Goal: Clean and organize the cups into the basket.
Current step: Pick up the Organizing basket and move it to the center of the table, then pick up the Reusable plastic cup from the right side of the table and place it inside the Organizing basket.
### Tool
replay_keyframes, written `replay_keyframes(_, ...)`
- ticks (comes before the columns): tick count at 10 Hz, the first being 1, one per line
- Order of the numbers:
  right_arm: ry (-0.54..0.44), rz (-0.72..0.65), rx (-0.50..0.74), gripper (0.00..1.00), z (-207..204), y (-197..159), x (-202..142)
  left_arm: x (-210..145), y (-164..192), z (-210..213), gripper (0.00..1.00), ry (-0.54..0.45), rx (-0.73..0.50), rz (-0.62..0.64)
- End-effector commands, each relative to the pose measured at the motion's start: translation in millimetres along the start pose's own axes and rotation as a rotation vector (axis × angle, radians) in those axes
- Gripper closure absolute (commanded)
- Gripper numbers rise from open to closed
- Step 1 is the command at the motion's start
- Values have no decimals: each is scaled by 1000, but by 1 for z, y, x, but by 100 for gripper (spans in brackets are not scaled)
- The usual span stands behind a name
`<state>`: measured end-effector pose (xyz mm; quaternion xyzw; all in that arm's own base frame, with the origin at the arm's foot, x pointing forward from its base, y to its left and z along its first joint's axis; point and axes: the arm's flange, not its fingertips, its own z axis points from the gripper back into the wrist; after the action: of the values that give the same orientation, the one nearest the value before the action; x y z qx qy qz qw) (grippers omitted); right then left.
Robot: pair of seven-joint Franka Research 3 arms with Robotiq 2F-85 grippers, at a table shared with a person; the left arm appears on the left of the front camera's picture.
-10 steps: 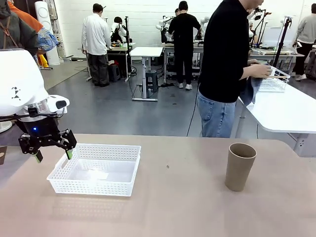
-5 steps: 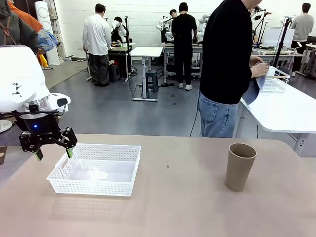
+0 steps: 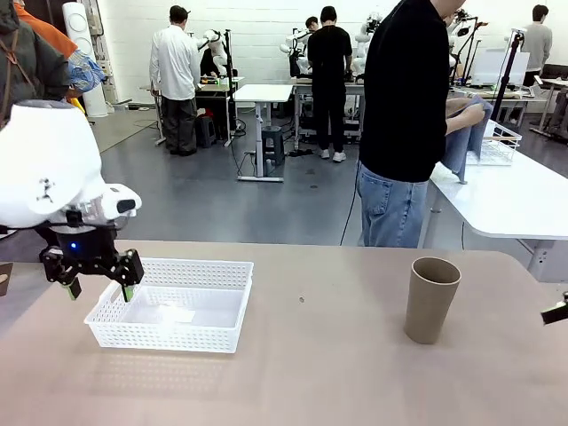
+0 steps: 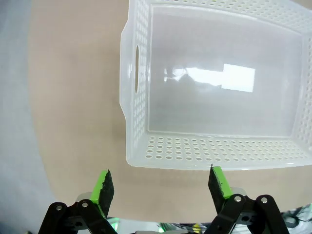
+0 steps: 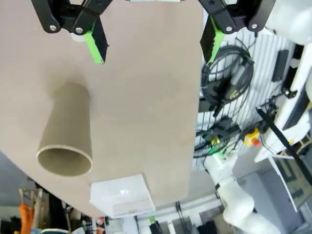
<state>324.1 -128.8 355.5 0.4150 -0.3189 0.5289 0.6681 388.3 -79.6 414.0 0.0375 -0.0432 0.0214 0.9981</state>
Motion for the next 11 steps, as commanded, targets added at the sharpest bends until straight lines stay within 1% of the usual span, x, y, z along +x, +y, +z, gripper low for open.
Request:
replay_keyframes(1, 2, 22, 1, 0, -4, -36, -21, -7, -12, -16, 0, -53, 91, -16)
replay_keyframes(3, 7, 25, 16, 0, -23, -64, -31, -6, -16, -25, 0, -31, 96, -24)
replay_keyframes(6, 22, 61, 30, 0, -53, -87, -27, -6, -17, -25, 0, -19, 91, -17)
replay_keyframes(7, 32, 62, 19, 0, -59, -94, -27, -7, -18, -24, 0, -18, 89, -20)
replay_keyframes(10, -1, 91, -89, 0, -67, -105, -18, -10, -17, -25, 0, -19, 85, -29)
replay_keyframes(11, -6, 84, -89, 0, -69, -106, -15, -11, -15, -22, 0, -24, 78, -19)
